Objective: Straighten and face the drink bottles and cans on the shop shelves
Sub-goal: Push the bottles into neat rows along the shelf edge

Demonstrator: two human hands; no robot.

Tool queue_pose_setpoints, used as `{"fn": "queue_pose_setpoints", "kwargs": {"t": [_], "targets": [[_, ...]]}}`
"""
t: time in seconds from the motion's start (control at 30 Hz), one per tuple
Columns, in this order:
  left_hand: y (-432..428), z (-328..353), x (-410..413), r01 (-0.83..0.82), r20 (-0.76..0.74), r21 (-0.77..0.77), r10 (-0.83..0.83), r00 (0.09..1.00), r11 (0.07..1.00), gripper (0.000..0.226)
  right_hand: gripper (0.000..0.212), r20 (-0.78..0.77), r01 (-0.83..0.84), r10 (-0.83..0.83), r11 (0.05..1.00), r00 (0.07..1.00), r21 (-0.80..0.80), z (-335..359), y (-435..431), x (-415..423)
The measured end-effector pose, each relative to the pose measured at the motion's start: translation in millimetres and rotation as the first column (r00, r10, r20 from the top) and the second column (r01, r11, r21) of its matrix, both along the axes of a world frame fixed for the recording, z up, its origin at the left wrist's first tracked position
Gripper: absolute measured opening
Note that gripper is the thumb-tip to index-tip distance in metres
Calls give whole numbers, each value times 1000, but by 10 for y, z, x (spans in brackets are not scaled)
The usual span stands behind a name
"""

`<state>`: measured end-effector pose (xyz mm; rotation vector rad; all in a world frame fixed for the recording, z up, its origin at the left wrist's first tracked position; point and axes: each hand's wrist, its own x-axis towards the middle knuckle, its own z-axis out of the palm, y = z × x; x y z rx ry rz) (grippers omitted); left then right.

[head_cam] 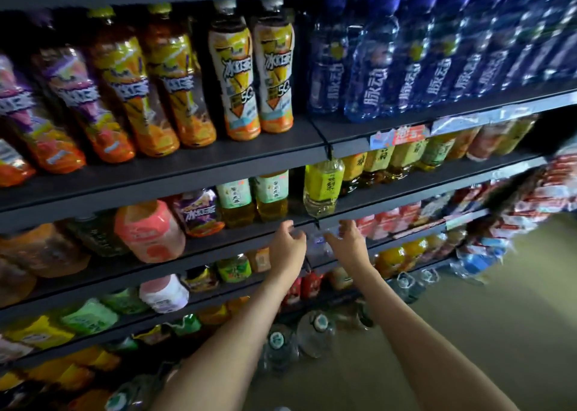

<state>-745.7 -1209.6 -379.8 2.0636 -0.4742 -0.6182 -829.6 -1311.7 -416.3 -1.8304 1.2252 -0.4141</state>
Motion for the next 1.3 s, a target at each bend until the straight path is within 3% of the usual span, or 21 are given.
{"fn": "queue_pose_setpoints", "kwargs": {"t": [0.13,0.37,0.73,0.93,1.07,1.3], "targets": [[-346,-12,-63,-39,24,-23,40,999,999,41,52,21,-13,13,1000,1000,8,11,-355,-111],[-957,-44,15,-49,31,-36,51,998,998,63,58,64,-127,127,992,990,8,49,-906,-4],[-1445,-158,-8,-218,90,-54,222,971,974,39,43,120,-307,295,947,948,93,-36,-1332,168],[-1522,-403,14,-207,176,-168,236,956,964,41,29,233,-388,386,921,892,-42,-197,-1410,185],[-1587,-704,43,-236,263,-220,290,920,947,44,32,325,-361,392,920,861,-154,-426,-1387,244],[-1627,-965,99,-265,372,-261,350,860,928,39,25,353,-323,398,912,847,-253,-639,-1402,332]]}}
